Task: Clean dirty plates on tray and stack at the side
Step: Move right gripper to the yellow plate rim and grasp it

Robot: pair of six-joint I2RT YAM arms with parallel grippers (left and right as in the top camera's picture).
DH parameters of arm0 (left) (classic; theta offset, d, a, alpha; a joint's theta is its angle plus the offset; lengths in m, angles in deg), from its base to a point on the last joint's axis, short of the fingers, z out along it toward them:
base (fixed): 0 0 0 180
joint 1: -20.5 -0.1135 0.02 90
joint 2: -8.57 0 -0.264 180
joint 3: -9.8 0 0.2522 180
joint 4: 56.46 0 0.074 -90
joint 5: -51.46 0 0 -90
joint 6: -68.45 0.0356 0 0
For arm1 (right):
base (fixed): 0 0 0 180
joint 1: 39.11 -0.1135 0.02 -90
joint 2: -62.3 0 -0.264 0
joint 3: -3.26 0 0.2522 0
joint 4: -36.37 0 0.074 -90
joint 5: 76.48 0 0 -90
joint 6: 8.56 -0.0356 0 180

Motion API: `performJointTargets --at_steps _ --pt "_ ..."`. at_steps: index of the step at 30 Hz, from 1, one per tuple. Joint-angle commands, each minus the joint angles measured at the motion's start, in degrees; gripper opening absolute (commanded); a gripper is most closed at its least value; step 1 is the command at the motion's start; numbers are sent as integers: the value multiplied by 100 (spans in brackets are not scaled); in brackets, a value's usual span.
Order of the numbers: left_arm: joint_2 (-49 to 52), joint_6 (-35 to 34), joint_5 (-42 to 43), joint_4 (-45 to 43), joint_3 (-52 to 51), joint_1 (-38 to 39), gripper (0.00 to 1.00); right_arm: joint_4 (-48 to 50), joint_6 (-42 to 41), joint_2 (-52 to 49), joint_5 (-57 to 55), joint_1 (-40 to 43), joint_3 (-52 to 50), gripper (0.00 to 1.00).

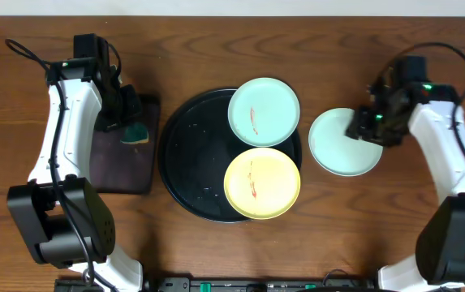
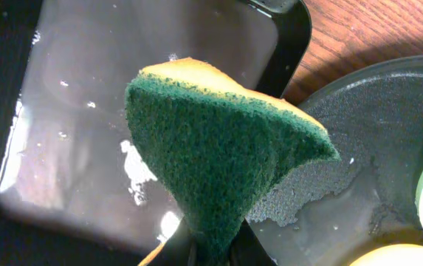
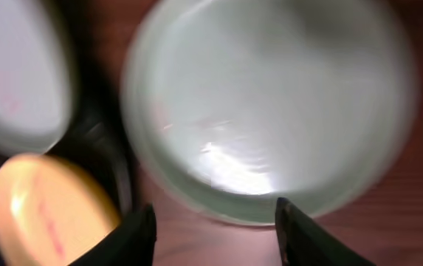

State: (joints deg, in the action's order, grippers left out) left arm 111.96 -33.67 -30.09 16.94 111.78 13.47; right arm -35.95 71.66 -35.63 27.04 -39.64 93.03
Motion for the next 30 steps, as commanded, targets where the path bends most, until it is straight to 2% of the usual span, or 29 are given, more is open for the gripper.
performJointTargets --at_steps 1,10,20,23,27,30 --pt "-48 55 -55 13 87 9 7 -63 42 70 264 -588 -81 51" --pt "-48 55 -55 7 87 9 7 223 -354 70 260 -1729 -901 41" --pt "-48 55 -55 -9 87 9 7 962 -761 63 262 -2291 -1631 31" --pt "-48 55 -55 -9 87 9 7 1043 -846 50 260 -2400 -1714 23" --pt "-48 55 -55 -9 87 9 7 1086 -946 42 243 -2564 -1722 4" --pt "-48 55 -55 -7 87 9 7 1237 -1102 44 466 -2673 -1711 1"
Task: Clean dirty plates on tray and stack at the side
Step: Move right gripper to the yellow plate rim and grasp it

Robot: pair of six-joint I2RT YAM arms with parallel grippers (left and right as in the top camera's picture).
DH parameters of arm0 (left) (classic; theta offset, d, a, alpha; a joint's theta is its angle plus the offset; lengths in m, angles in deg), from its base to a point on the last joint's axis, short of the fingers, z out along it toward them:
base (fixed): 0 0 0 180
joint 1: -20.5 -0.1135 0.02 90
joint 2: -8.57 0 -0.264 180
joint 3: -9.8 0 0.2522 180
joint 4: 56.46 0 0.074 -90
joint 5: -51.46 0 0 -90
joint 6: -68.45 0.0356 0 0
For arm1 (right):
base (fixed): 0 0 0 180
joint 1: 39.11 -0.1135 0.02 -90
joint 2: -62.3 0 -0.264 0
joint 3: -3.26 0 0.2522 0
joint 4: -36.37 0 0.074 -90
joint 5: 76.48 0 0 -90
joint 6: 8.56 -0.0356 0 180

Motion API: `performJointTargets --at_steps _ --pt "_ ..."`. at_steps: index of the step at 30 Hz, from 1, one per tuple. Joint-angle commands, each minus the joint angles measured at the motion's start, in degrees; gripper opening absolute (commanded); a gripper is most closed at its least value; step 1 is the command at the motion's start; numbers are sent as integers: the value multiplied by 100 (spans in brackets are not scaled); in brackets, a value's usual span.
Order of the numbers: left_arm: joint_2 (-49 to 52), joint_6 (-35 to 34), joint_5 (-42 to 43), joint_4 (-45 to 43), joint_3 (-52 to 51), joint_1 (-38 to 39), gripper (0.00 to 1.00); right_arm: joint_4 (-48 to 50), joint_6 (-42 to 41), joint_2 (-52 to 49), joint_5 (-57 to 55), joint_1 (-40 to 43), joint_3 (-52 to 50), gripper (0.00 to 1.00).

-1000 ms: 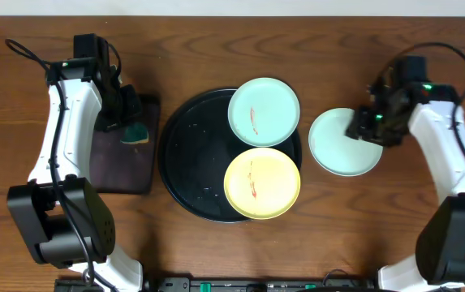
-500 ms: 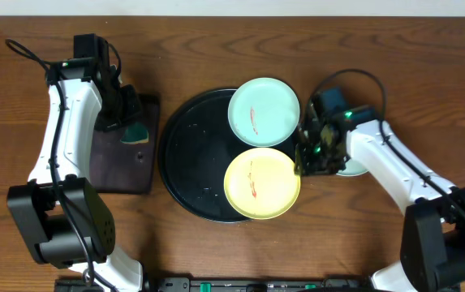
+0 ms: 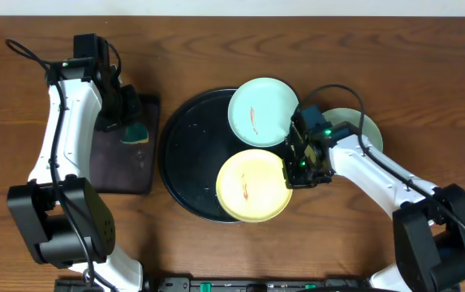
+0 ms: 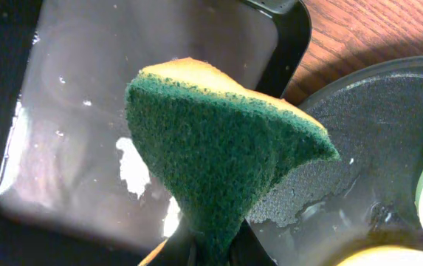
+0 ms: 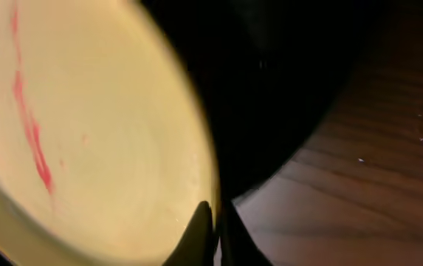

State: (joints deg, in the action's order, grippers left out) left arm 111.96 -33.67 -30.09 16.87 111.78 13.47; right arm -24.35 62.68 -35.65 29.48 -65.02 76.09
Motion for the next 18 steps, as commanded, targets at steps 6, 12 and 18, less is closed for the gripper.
performJointTargets --at_steps 6,12,18 --pt "-48 101 -52 66 87 20 7 658 -612 46 575 -442 236 1" --pt "-48 116 -52 109 87 136 8 1676 -1585 0 166 -839 382 1" --pt "-48 116 -52 129 87 330 7 2085 -1996 -549 -52 -1062 566 1"
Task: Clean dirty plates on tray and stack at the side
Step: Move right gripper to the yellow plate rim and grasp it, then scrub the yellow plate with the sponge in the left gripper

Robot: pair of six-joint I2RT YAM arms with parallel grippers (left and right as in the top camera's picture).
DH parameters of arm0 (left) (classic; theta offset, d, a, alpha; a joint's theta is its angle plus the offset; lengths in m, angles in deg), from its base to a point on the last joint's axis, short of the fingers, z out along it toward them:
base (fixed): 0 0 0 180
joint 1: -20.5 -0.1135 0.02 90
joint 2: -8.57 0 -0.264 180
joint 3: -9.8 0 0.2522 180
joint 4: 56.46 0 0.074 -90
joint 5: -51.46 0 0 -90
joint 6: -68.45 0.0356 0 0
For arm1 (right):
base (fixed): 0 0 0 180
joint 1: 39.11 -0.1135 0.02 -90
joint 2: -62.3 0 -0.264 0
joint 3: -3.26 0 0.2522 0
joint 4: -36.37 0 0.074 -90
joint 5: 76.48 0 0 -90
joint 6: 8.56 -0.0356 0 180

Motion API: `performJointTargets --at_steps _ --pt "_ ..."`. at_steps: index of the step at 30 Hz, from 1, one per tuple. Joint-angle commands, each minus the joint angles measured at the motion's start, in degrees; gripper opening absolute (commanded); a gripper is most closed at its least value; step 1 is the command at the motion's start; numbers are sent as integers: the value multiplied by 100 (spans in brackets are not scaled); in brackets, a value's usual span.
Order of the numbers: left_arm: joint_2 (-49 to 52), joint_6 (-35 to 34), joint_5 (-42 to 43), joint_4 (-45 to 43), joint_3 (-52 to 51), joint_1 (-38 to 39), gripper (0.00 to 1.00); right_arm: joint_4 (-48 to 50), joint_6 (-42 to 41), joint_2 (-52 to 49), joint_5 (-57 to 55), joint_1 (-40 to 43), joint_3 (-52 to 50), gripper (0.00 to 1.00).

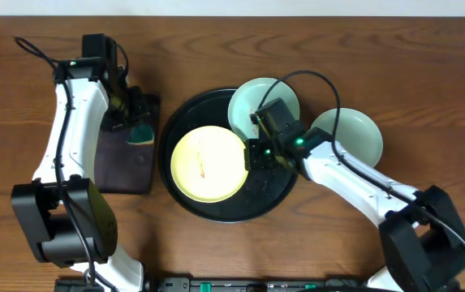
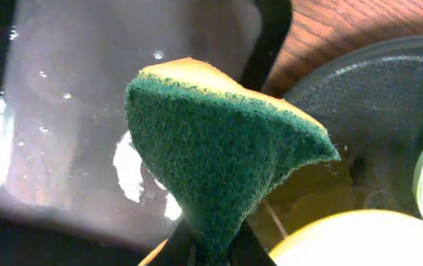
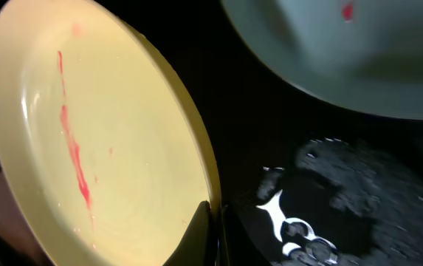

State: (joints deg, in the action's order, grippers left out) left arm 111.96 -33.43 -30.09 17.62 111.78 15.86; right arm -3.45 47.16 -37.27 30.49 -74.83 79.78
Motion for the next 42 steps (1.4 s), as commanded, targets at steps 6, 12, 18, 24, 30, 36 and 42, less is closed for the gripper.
performJointTargets --at_steps 6,12,18,24,30,36,42 --pt "-48 24 -55 94 87 380 7 -114 -503 -1115 -151 -87 680 1" --pt "-48 -87 -55 356 66 693 8 -459 -555 -1598 -76 -68 1054 1" --pt "-48 -107 225 284 -352 1220 7 -461 -551 -1600 -68 -59 1054 1" --pt "-48 -503 249 -579 -1311 1810 7 -479 -529 -1600 -61 -59 1054 1" --pt "-48 -1012 -223 -1652 -2177 1963 7 -481 -529 -1600 -61 -59 1054 1" --pt "-48 -1058 -404 -2109 -2579 1993 7 -479 -529 -1600 -35 -59 1054 1" --pt "-48 -667 -61 -2232 -2693 2225 7 -481 -514 -1600 -35 -59 1054 1"
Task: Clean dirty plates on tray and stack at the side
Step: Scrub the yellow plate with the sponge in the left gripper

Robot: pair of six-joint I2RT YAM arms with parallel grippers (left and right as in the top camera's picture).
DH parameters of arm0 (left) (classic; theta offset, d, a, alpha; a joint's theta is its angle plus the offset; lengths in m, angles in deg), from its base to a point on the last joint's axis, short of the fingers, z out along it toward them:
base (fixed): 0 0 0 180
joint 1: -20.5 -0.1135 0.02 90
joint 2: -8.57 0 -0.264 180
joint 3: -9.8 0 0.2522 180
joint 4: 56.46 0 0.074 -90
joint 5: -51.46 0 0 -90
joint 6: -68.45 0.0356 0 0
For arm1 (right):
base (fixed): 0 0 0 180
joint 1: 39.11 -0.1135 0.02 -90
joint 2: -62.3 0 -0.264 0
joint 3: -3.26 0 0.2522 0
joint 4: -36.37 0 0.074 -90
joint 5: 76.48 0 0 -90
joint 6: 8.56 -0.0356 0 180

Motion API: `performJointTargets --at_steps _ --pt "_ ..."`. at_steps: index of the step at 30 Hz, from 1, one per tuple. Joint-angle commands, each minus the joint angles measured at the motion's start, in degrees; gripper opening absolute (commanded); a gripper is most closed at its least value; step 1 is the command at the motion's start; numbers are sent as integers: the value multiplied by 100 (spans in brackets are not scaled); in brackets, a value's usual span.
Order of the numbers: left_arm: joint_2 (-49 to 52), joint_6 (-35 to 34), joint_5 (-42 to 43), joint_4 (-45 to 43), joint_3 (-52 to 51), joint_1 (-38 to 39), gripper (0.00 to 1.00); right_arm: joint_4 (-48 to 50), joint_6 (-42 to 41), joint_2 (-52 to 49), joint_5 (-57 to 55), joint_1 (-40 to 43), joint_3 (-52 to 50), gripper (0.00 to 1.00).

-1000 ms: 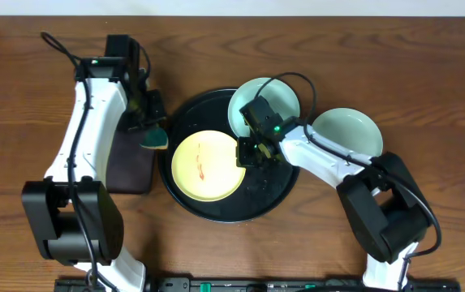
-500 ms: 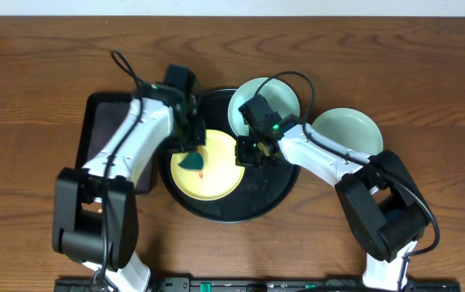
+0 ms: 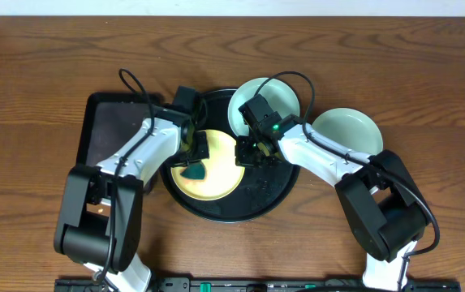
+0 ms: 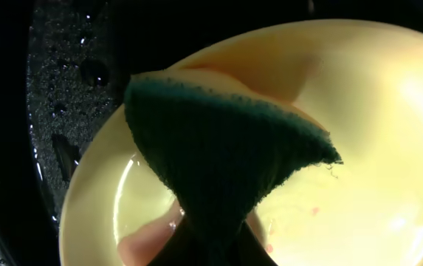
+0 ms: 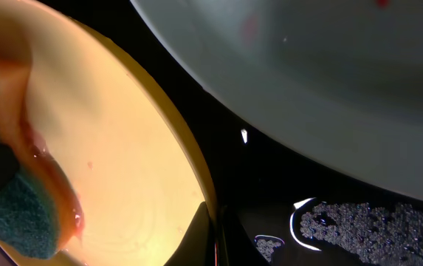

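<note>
A yellow plate (image 3: 216, 166) lies on the left half of the round black tray (image 3: 256, 199). My left gripper (image 3: 193, 162) is shut on a green-and-yellow sponge (image 4: 218, 159) that presses on the plate's wet face, with red smear beside it (image 5: 56, 192). My right gripper (image 3: 247, 152) is shut on the yellow plate's right rim (image 5: 196, 177). A pale green plate (image 3: 274, 101) with a red mark sits at the tray's back right. A second pale green plate (image 3: 347, 130) rests on the table to the right.
A black rectangular tray (image 3: 110, 134) lies left of the round tray, under my left arm. Cables arch over both arms. Water drops sit on the round tray's floor (image 5: 359, 222).
My left gripper has moved right with the sponge, from over the rectangular tray to the yellow plate's face. The red streak is smeared. My right gripper still grips the plate's rim.
My left gripper held the sponge over the rectangular tray while my right gripper stood open at the green plate on the table. Then the right gripper was shut on the yellow plate's rim at the tray's right, then had it at the tray's left. Now the sponge is on it.
</note>
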State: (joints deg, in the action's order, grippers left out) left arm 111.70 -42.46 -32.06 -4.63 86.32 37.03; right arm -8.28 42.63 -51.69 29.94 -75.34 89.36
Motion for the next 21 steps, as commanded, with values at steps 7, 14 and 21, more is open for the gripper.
performJointTargets --at_steps 7,14,21 --pt "-22 1010 942 -131 -146 243 8 4 -31 -157 55 -9 96 1" --pt "-22 -1058 -1919 -55 -146 240 7 4 -31 -157 55 -9 96 1" --pt "-22 -1121 -1873 42 -140 247 7 7 -11 -157 55 -9 96 1"
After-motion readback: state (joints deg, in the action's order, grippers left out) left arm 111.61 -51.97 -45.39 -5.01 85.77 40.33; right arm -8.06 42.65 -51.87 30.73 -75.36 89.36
